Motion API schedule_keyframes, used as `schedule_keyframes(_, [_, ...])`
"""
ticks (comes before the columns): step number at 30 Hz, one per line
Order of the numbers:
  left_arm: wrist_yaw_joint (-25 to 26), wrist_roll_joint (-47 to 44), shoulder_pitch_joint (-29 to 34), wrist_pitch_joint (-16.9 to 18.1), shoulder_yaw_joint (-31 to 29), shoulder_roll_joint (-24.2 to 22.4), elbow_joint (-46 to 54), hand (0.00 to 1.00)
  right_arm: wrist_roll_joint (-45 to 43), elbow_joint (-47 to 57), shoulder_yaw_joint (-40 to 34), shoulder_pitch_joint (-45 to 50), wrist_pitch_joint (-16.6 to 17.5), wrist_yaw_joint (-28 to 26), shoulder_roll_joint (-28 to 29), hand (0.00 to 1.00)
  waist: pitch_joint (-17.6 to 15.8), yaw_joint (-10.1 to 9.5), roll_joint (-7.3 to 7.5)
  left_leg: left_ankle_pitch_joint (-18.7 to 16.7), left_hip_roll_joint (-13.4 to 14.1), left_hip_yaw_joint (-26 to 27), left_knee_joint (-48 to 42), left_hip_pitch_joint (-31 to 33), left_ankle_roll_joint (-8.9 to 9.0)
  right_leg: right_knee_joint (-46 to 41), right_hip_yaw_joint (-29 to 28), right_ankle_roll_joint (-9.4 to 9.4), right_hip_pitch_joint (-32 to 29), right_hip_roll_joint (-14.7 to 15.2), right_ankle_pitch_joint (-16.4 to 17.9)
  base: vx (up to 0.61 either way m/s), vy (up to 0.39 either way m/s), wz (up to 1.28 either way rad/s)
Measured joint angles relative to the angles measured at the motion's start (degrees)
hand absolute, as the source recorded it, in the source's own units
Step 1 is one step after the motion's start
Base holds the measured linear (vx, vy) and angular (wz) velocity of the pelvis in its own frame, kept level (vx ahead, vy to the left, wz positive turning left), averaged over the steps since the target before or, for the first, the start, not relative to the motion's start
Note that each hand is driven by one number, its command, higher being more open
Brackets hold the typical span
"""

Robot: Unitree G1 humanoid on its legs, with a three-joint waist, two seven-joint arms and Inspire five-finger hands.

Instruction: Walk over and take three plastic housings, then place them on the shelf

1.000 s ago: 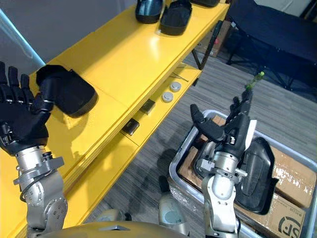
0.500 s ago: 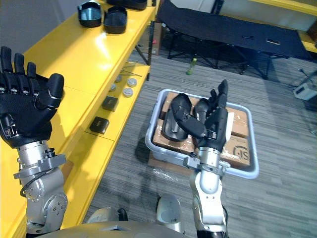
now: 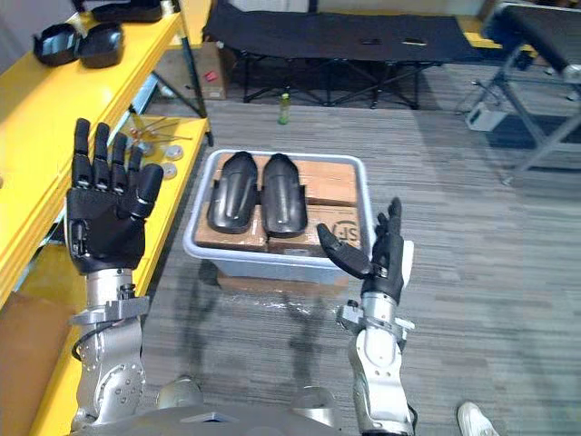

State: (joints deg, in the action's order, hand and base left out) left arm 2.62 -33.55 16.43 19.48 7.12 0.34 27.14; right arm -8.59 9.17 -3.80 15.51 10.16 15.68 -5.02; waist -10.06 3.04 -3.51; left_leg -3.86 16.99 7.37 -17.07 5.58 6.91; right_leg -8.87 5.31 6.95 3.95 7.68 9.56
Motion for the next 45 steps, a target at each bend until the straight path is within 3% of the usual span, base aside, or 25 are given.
schedule_keyframes(3, [-0.8, 0.0, 0.3, -1.0, -0.3, 0.1, 0.0, 1.0, -1.8, -1.8, -2.0, -0.8, -1.0, 0.8, -2.0, 1.0, 0.3, -0.46, -0.46, -2.8, -3.1, -4.1, 3.8, -0.3, -0.42, -1.1, -3.5, 0.65, -4.7, 0.0, -1.4, -0.11, 0.049, -0.65])
schedule_keyframes(4, [-0.4, 0.5, 0.0, -1.4, -0.3, 0.7, -0.9, 1.0, -1.8, -4.5, -3.1, -2.6, -1.0, 1.3, -2.3, 1.0, 0.2, -1.0, -0.18, -2.7, -3.9, -3.1, 5.0, -0.4, 1.25, -2.3, -5.1, 1.28, -7.0, 0.3, -1.7, -0.13, 0.097, -0.57])
schedule_keyframes(8, [-0.1, 5.1, -0.2, -5.0, -0.6, 3.8, -6.8, 1.0, -1.8, -12.8, -4.5, -7.0, -1.9, 3.7, -2.3, 1.0, -2.0, -1.81, 3.05, -3.1, -6.3, -2.4, 2.7, 0.8, 1.95, 0.0, -5.6, 3.41, -7.5, 2.9, -4.7, -0.13, 0.129, -0.19])
schedule_keyframes(12, [-0.6, 5.0, -0.4, -7.8, -0.7, 6.1, -8.1, 1.0, -1.2, -18.6, -5.4, -16.6, -1.6, 7.3, -5.1, 1.0, -5.9, -3.52, 3.54, -4.0, -6.9, -2.7, -1.7, 4.5, 1.46, 5.8, -3.7, 3.59, -6.4, 3.6, -10.0, -0.12, 0.115, -0.07])
schedule_keyframes(16, [-1.9, 5.0, -2.4, -8.3, 0.8, 6.7, -8.0, 1.0, -1.6, -32.8, -6.2, -36.6, -1.3, 9.8, -17.0, 1.0, -10.9, -5.47, 1.91, -3.2, -8.2, -5.9, -2.5, 8.9, 1.28, 9.3, -1.5, 3.32, -7.4, 3.9, -13.6, -0.15, 0.04, 0.19])
schedule_keyframes(22, [-1.3, 4.4, -5.0, -8.3, 6.1, 7.9, -13.9, 1.0, -6.4, -49.8, -1.1, -58.2, 0.1, 9.4, -31.9, 1.0, -13.2, -9.63, -0.83, -0.7, -9.5, -11.0, -1.8, 13.9, 1.25, 9.9, 0.0, 2.73, -11.7, 3.0, -15.5, -0.07, -0.016, 0.08])
schedule_keyframes(26, [-0.5, 3.3, -6.8, -8.2, 7.4, 7.9, -19.4, 1.0, -7.1, -56.4, 4.0, -64.5, 0.5, 8.8, -35.3, 1.0, -14.6, -10.9, -1.54, -0.6, -9.8, -12.6, -2.5, 15.4, 1.14, 9.6, 1.7, 2.77, -12.3, 3.1, -15.6, 0.0, 0.001, 0.15])
schedule_keyframes(31, [1.1, 1.8, -9.4, -6.9, 9.0, 7.4, -24.0, 1.0, -7.6, -64.7, 9.8, -72.8, -0.1, 8.5, -38.9, 1.0, -17.2, -13.28, -3.86, -0.1, -10.7, -14.0, -3.9, 18.5, 0.65, 7.5, 4.4, 2.76, -14.8, 3.8, -15.5, -0.04, 0.021, 0.15])
schedule_keyframes(33, [2.3, 0.4, -10.4, -6.0, 10.1, 7.1, -25.9, 1.0, -7.6, -66.4, 12.4, -75.3, -1.9, 8.3, -40.6, 1.0, -18.1, -14.27, -5.36, 0.3, -11.3, -15.0, -4.1, 19.3, 0.38, 6.8, 5.7, 2.76, -15.2, 4.2, -15.5, -0.04, 0.022, 0.19])
schedule_keyframes(39, [3.6, -0.1, -11.9, -4.8, 13.9, 6.4, -31.3, 1.0, -7.6, -70.4, 16.8, -79.7, -6.2, 6.9, -42.2, 1.0, -18.8, -17.02, -6.91, 1.8, -12.7, -16.2, -3.7, 22.0, 0.0, 5.2, 8.5, 2.57, -17.7, 5.5, -15.3, -0.04, 0.005, 0.16])
schedule_keyframes(41, [3.7, -0.3, -12.1, -4.7, 15.1, 6.1, -31.7, 1.0, -7.5, -72.3, 17.5, -80.6, -7.5, 6.7, -42.5, 1.0, -18.9, -17.55, -7.22, 2.1, -13.2, -16.6, -3.7, 22.8, -0.06, 3.6, 9.0, 2.63, -18.9, 6.1, -14.5, -0.05, 0.01, 0.18])
schedule_keyframes(45, [3.4, -2.6, -12.1, -4.7, 16.3, 6.1, -32.5, 1.0, -7.5, -76.1, 18.0, -81.6, -13.4, 6.1, -42.5, 1.0, -18.9, -18.69, -7.42, 2.7, -13.6, -17.1, -3.8, 24.1, -0.14, 2.2, 9.6, 2.62, -20.3, 6.5, -14.0, -0.02, -0.005, 0.09])
